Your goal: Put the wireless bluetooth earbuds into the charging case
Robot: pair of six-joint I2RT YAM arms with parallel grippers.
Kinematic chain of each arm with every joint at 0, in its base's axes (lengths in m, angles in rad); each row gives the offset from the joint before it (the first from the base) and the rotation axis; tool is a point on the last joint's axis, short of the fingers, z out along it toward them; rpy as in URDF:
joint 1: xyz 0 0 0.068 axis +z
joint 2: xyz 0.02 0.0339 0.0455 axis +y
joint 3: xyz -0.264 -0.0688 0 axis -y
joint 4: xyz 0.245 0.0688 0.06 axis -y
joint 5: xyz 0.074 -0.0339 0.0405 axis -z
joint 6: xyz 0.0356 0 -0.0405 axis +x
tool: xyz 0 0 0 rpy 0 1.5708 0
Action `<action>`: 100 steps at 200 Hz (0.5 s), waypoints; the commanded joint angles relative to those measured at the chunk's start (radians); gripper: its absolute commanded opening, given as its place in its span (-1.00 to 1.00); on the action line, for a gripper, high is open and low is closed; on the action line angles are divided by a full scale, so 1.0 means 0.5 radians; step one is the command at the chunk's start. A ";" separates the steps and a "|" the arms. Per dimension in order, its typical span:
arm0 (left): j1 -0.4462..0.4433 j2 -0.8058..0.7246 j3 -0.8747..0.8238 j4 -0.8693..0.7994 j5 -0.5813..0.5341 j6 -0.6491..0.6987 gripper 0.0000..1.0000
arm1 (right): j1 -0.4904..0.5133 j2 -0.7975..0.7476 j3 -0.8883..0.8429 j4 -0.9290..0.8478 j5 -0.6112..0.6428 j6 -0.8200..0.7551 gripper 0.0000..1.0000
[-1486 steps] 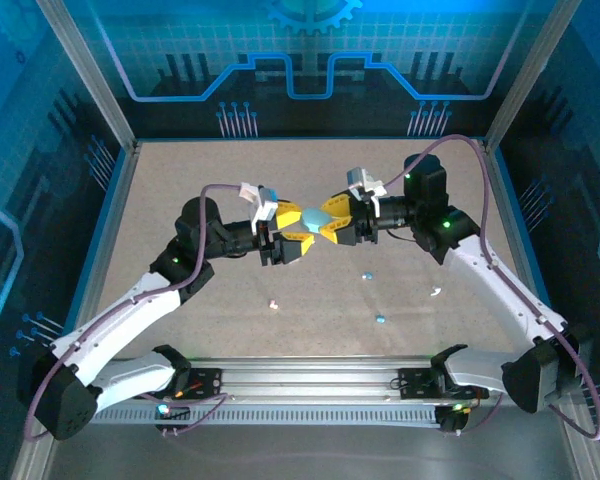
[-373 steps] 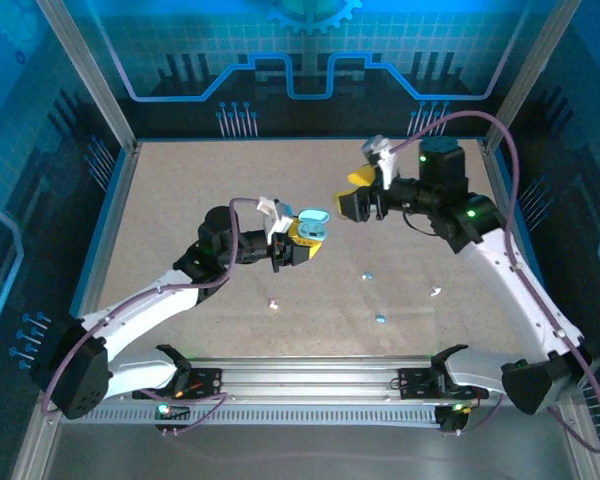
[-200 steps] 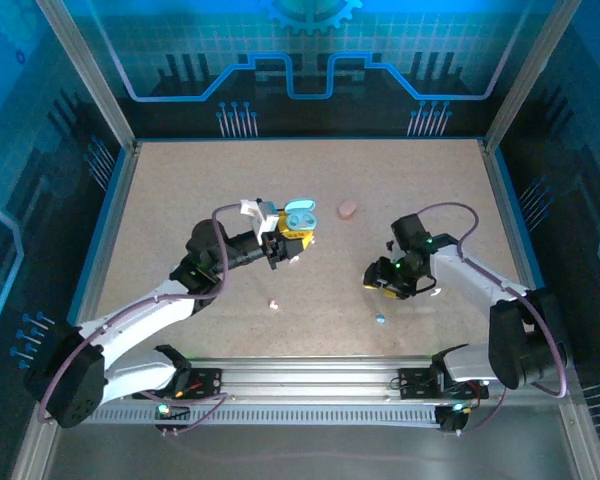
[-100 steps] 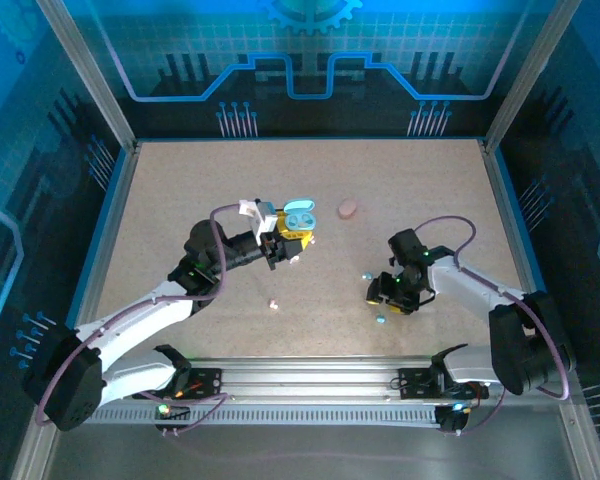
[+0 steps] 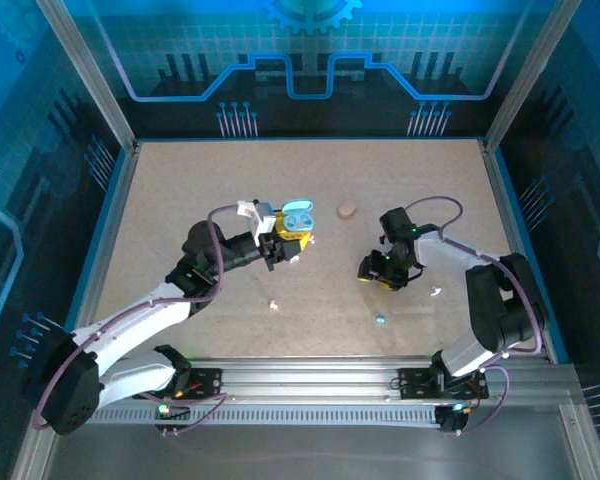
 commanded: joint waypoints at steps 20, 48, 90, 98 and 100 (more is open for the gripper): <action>0.011 -0.031 -0.010 -0.020 -0.033 0.050 -0.38 | 0.056 0.118 0.118 0.062 -0.061 0.058 0.00; 0.010 -0.019 -0.003 -0.022 -0.027 0.041 -0.38 | 0.055 0.165 0.146 0.089 -0.020 0.051 -0.04; 0.013 -0.028 -0.002 -0.037 -0.035 0.044 -0.37 | 0.055 0.237 0.212 0.092 0.017 0.030 -0.06; 0.010 -0.030 0.002 -0.043 -0.038 0.045 -0.37 | 0.057 0.249 0.226 0.090 0.029 0.025 -0.06; 0.010 -0.028 0.001 -0.044 -0.037 0.044 -0.37 | 0.057 0.252 0.232 0.088 0.036 0.022 -0.06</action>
